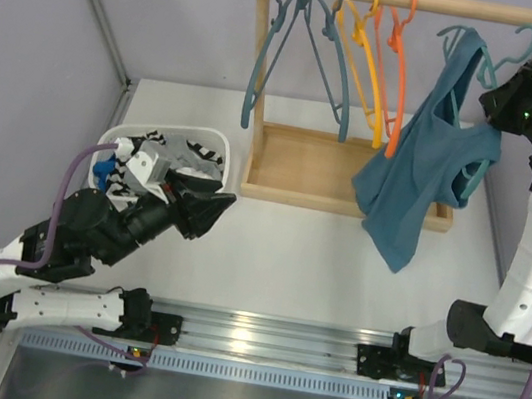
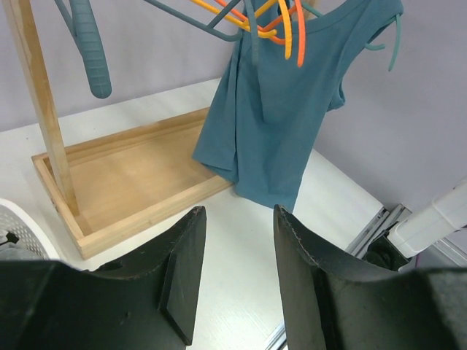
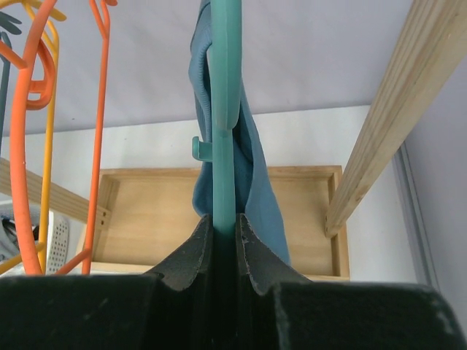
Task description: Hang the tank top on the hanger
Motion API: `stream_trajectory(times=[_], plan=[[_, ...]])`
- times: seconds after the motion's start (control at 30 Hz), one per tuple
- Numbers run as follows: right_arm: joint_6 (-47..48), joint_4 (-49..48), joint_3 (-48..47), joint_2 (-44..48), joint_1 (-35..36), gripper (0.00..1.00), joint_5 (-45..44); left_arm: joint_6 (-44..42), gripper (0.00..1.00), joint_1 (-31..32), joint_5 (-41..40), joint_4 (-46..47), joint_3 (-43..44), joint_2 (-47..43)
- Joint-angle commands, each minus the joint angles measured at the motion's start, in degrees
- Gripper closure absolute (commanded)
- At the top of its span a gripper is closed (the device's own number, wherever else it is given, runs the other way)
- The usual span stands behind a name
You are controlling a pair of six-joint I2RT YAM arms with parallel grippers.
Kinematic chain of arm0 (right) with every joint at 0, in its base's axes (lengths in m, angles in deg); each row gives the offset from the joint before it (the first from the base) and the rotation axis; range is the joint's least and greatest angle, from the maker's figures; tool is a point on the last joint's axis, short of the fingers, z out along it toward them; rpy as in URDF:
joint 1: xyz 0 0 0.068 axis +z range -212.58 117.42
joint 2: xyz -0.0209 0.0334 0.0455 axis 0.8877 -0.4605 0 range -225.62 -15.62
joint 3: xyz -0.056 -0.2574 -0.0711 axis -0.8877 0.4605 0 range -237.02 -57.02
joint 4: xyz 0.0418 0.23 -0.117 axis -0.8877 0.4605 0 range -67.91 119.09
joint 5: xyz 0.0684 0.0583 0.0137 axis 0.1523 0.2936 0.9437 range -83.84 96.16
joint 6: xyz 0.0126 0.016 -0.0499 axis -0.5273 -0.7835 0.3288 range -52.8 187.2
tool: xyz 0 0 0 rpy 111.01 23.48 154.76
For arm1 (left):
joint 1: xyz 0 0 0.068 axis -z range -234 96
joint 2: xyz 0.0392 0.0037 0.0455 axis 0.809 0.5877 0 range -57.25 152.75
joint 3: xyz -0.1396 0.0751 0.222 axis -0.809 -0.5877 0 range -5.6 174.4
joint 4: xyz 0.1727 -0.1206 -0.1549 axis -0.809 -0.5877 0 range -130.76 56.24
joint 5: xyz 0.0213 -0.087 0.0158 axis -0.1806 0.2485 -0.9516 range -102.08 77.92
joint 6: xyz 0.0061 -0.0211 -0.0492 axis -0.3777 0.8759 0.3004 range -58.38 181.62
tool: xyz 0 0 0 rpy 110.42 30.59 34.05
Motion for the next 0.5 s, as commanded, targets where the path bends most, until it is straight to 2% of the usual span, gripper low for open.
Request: stream_trajectory(times=[0.0,0.47], plan=[[1.27,-8.57,-2.49,2.0,-1.18,1.0,-1.1,-1.74,0.53,0.17,-0.23,1.99,0.21,1.2],[0.92,-15.17,-2.4,-0.02,-2.32,1.0,-1.28,-3.23,0.53,0.17,-0.58,3.75,0.12,3.31]])
